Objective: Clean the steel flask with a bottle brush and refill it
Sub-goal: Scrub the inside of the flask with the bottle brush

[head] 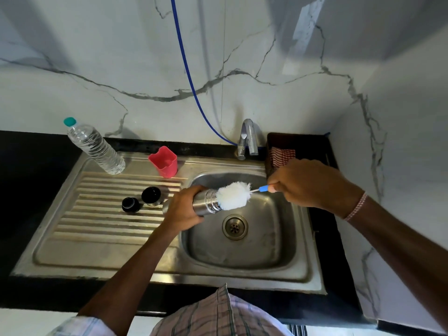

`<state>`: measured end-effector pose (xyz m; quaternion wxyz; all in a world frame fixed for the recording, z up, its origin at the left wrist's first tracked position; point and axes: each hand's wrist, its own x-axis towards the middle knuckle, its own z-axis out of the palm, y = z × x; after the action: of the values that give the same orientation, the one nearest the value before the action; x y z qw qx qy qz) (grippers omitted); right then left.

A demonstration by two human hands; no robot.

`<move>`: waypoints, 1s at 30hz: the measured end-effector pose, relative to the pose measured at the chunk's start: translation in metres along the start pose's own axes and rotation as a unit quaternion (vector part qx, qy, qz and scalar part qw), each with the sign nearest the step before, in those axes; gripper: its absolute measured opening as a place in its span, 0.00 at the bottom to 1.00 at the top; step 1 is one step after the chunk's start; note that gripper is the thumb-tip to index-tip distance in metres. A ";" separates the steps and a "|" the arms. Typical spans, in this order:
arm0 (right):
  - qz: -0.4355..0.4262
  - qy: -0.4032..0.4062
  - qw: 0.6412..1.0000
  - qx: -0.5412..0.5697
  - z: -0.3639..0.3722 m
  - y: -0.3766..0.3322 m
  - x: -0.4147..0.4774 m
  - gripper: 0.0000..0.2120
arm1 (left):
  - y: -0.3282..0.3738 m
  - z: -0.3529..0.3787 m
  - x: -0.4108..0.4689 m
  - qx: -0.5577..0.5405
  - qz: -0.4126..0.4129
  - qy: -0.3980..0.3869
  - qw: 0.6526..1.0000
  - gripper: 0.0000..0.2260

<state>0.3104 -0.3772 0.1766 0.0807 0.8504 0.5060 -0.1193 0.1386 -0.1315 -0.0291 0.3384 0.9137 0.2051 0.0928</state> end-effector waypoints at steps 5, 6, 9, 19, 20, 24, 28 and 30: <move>-0.018 -0.106 0.993 0.039 0.001 -0.022 0.021 0.09 | 0.000 0.002 -0.005 0.000 0.017 -0.010 1.000 0.31; -0.015 -0.142 0.989 0.047 0.001 -0.027 0.026 0.09 | 0.000 0.002 -0.006 0.005 0.025 -0.006 1.000 0.31; -0.002 -0.246 0.965 0.087 0.008 -0.043 0.037 0.12 | 0.004 0.002 -0.012 0.027 0.058 0.015 0.998 0.32; -0.082 0.031 0.968 -0.235 0.034 -0.096 0.011 0.06 | 0.002 -0.011 -0.017 -0.009 0.021 -0.021 1.000 0.33; -0.093 0.037 0.962 -0.252 0.039 -0.099 0.009 0.06 | 0.000 -0.013 -0.018 -0.019 0.021 -0.024 0.999 0.33; -0.114 0.095 0.954 -0.260 0.041 -0.092 0.006 0.06 | -0.002 -0.017 -0.022 0.008 0.036 -0.010 0.999 0.32; -0.072 -0.029 0.988 -0.136 0.027 -0.088 0.009 0.14 | -0.005 -0.021 -0.025 0.041 0.055 0.013 0.998 0.33; -0.056 -0.149 0.986 -0.047 0.016 -0.077 0.020 0.13 | -0.011 -0.023 -0.026 0.031 0.056 0.007 0.998 0.34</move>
<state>0.2495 -0.3279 0.1544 0.1887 0.7888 0.5401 -0.2249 0.1052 -0.1218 -0.0193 0.3030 0.9329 0.1591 0.1120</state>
